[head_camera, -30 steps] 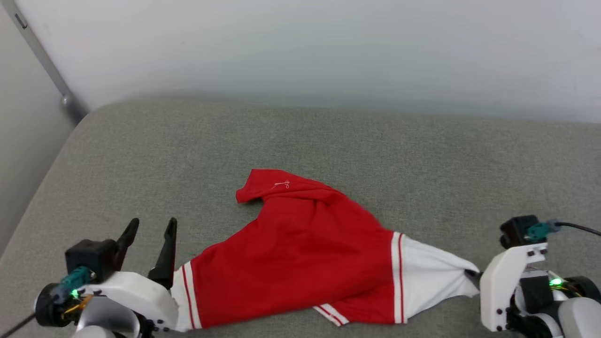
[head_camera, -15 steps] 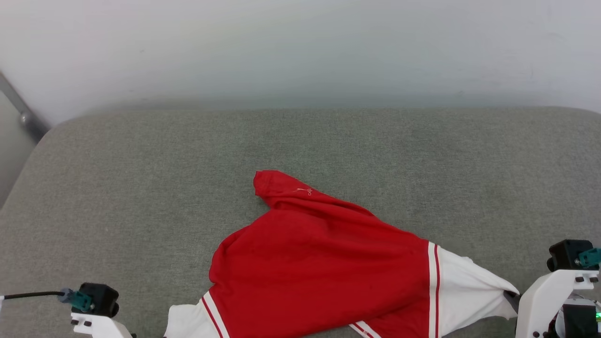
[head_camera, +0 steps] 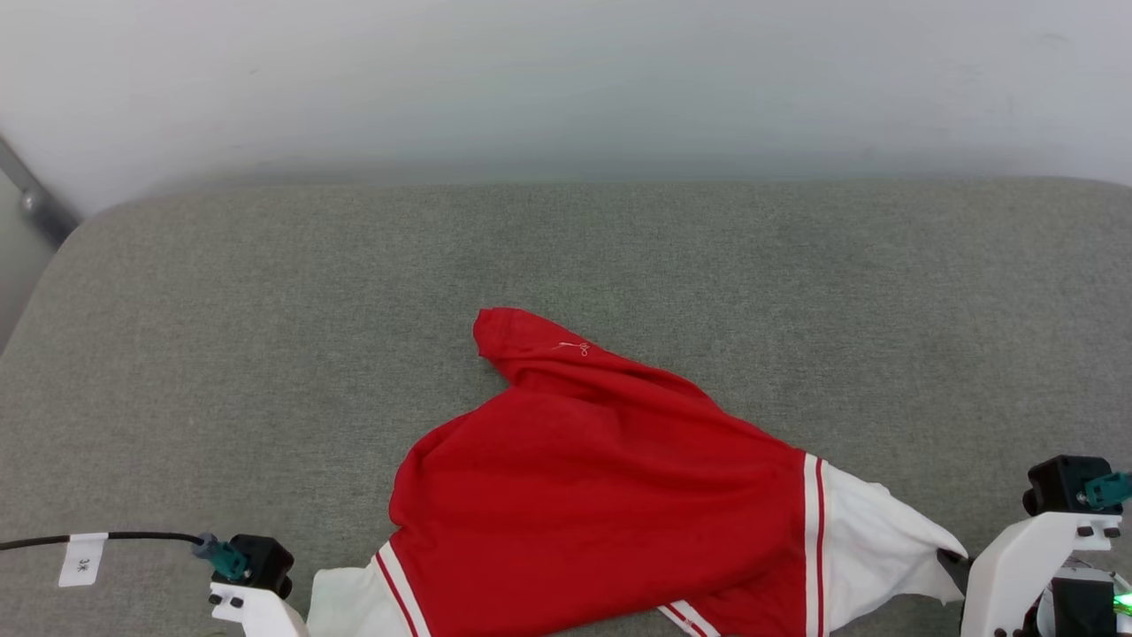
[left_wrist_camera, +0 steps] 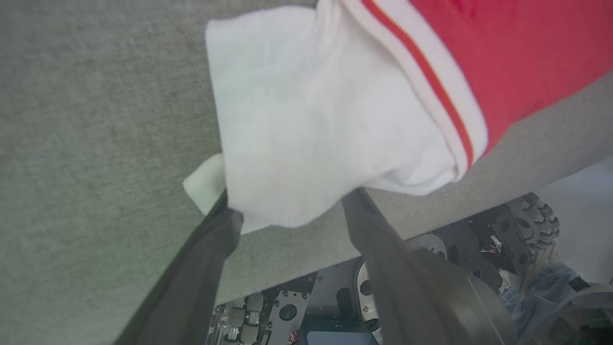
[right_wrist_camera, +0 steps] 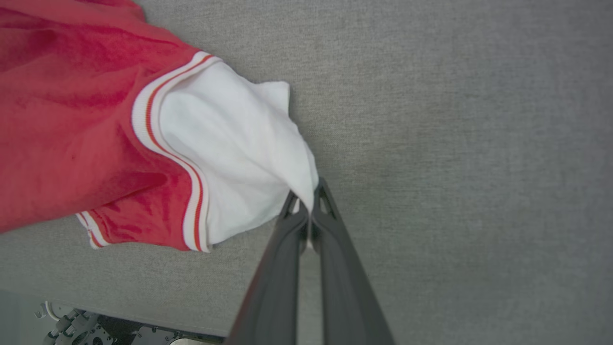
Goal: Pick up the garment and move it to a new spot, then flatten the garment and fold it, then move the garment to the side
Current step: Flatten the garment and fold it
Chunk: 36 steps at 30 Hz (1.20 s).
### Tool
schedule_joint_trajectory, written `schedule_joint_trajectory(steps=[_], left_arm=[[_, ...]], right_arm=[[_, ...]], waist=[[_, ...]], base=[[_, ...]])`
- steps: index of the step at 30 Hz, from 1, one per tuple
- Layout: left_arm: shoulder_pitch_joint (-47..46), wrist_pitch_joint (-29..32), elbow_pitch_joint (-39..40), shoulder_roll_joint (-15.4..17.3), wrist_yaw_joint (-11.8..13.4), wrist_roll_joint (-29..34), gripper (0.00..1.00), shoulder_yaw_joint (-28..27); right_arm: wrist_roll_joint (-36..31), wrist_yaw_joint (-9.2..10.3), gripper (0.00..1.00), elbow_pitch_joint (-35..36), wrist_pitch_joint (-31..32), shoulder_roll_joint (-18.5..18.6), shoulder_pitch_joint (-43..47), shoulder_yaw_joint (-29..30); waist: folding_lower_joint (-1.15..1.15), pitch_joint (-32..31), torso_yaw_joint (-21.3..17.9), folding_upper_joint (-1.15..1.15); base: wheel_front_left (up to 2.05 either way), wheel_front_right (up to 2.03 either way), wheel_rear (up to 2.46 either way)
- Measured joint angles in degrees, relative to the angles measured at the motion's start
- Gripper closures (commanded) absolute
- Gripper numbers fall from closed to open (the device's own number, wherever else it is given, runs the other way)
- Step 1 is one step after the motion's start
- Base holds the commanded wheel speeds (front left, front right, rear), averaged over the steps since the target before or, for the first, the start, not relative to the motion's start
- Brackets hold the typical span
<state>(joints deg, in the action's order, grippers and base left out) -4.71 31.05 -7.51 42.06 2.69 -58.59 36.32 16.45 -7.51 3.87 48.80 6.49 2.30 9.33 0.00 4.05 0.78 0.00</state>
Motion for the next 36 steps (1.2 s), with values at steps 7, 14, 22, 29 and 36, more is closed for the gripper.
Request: schedule_joint_trajectory(steps=[7,14,22,29,36], left_arm=[[-2.8,-0.4,-6.9,-2.8,-3.0,0.3,1.0,1.3],[-3.8,-2.3,-10.4,-4.3,-4.6,1.1,1.0,1.9],[-4.4,-5.4,-3.3,-1.8,-3.1,4.7,1.0,1.3],[-9.3,-4.9,10.0,3.0,1.6,7.4,1.0,-2.8],[-18.7,-6.0,14.9,1.8,4.9,9.1,1.0,-7.4]], right_arm=[[0.2,-0.01,1.0,0.7,0.2,-0.8,0.3,0.5],[0.4,-0.01,1.0,1.2,0.2,-1.3,0.5,1.3],[0.7,-0.01,1.0,3.9,-0.4,-0.7,0.9,2.7],[1.6,0.0,1.0,5.8,-0.4,1.5,-2.7,2.5],[1.8,0.0,1.0,7.0,-1.8,5.6,-13.1,1.2]], waist=[[0.0,0.6,-0.4,0.0],[-0.01,0.0,-0.1,0.0],[0.0,-2.1,1.0,0.0],[0.0,-4.4,1.9,0.0],[0.0,-5.3,1.3,0.0]], base=[[0.0,0.0,0.0],[0.0,0.0,0.0],[0.0,0.0,0.0],[0.0,0.0,0.0],[0.0,0.0,0.0]])
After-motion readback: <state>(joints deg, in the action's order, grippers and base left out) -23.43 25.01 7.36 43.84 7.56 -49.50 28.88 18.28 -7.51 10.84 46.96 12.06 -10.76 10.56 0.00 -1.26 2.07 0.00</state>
